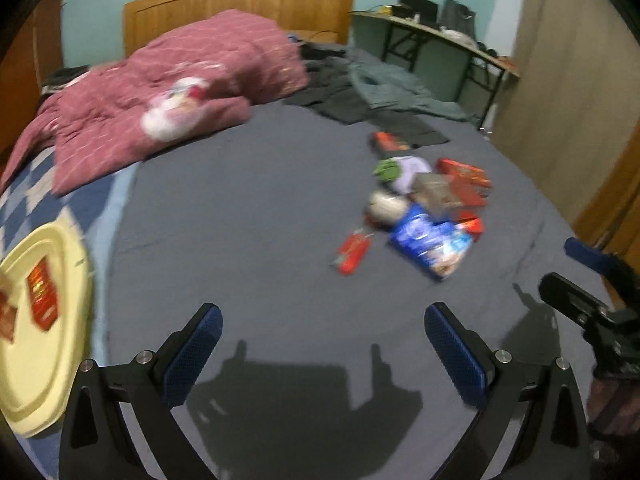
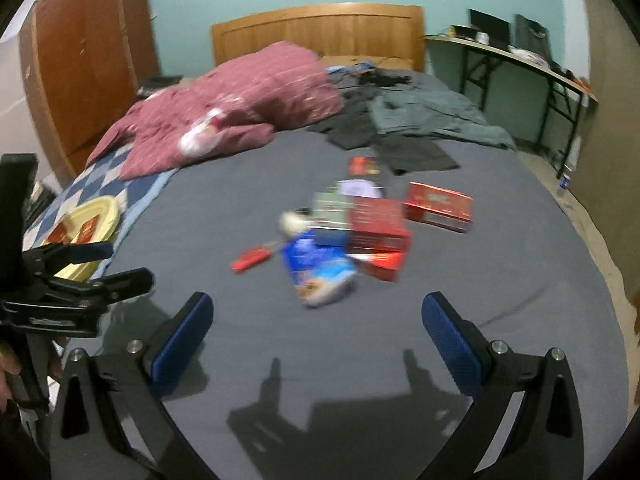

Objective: Organize objects
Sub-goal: 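Move both tools back toward the pile of packs, then grasp the red lighter with the left tool while the right tool grasps the red-silver pack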

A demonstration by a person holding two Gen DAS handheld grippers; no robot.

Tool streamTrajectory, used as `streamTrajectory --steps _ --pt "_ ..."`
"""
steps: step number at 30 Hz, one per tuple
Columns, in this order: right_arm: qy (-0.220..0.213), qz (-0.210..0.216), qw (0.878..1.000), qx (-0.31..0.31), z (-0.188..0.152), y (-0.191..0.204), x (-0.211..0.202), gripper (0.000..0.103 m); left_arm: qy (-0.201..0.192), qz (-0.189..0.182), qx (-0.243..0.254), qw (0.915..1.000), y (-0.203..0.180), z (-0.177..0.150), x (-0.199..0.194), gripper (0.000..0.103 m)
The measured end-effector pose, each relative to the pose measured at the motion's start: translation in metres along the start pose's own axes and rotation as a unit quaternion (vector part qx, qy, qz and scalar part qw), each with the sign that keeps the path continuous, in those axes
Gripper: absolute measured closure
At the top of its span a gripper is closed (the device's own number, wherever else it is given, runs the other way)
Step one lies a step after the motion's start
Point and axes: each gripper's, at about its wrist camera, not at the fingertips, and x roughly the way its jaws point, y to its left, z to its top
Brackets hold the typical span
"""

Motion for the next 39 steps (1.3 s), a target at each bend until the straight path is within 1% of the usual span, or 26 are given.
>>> streamTrajectory --steps 2,3,4,5,6,7,8,9,10,11,13,15,18,19,22,24,26,27,31,34,39 --pt "-0.017 -0.006 0.999 0.029 -0.005 -0.017 0.003 0.000 -0.004 -0.020 -0.001 0.9998 -0.005 0.000 0.005 0.000" --pt "-0.035 -0.003 0.998 0.051 -0.010 -0.027 0.005 0.000 -0.007 -0.029 0.000 0.9996 -0.006 -0.002 0.006 0.000" --pt "-0.034 -0.007 0.998 0.060 -0.012 -0.032 0.010 0.000 -0.014 -0.032 0.005 0.9994 -0.003 -0.007 0.009 0.000" --pt "-0.019 -0.009 0.998 0.061 -0.011 -0.035 0.016 0.000 -0.022 -0.034 0.012 0.9991 -0.001 -0.010 0.010 0.000" --pt "-0.016 -0.003 0.998 0.053 -0.009 -0.033 0.020 0.000 -0.036 -0.034 0.021 0.9985 0.001 -0.014 0.011 0.000" --pt "-0.023 -0.004 0.999 0.045 -0.008 -0.032 0.020 0.000 -0.043 -0.013 0.039 0.9982 -0.002 -0.015 0.020 0.000" --pt "-0.029 -0.015 0.999 0.038 -0.007 -0.029 0.021 0.000 -0.035 -0.003 0.052 0.9980 -0.002 -0.014 0.026 0.000" --pt "-0.030 -0.017 0.999 0.036 -0.008 -0.031 0.022 0.000 -0.029 -0.008 0.055 0.9980 -0.002 -0.014 0.028 0.000" --pt "-0.029 -0.012 0.999 0.038 -0.006 -0.030 0.024 0.000 -0.026 -0.020 0.050 0.9982 -0.001 -0.015 0.029 0.000" --pt "-0.029 -0.006 0.999 0.043 -0.006 -0.031 0.025 0.000 -0.023 -0.025 0.048 0.9983 -0.001 -0.016 0.031 0.000" --pt "-0.027 -0.001 0.998 0.056 -0.006 -0.034 0.028 0.000 -0.018 -0.024 0.058 0.9979 0.000 -0.020 0.035 0.000" --pt "-0.025 -0.005 0.998 0.061 -0.007 -0.034 0.033 0.000 -0.010 -0.020 0.068 0.9974 0.001 -0.023 0.042 0.000" --pt "-0.016 -0.004 0.998 0.067 -0.007 -0.034 0.040 0.000 -0.007 -0.033 0.080 0.9962 0.003 -0.028 0.046 0.000" --pt "-0.013 -0.004 0.998 0.067 -0.006 -0.033 0.042 0.000 -0.005 -0.036 0.081 0.9960 -0.003 -0.022 0.059 0.000" --pt "-0.009 -0.015 0.998 0.053 0.001 -0.026 0.055 0.000 -0.001 -0.055 0.086 0.9947 0.000 -0.014 0.071 0.000" --pt "-0.003 -0.016 0.999 0.049 0.007 -0.024 0.066 0.000 0.000 -0.062 0.102 0.9929 -0.002 -0.007 0.085 0.000" --pt "0.003 -0.009 0.999 0.052 0.015 -0.022 0.079 0.000 0.009 -0.062 0.115 0.9914 0.001 -0.001 0.102 0.000" --pt "0.008 -0.012 0.999 0.047 0.019 -0.021 0.086 0.000 0.014 -0.063 0.117 0.9910 0.001 0.002 0.110 0.000" --pt "0.004 -0.021 0.999 0.029 0.030 -0.018 0.100 0.000 0.029 -0.073 0.126 0.9889 0.003 0.016 0.136 0.000" --pt "0.006 -0.018 0.999 0.031 0.038 -0.019 0.111 0.000 0.047 -0.077 0.133 0.9869 0.003 0.024 0.154 0.000" --pt "0.015 -0.021 0.999 0.031 0.042 -0.018 0.127 0.000 0.055 -0.084 0.150 0.9836 0.000 0.033 0.173 0.000"
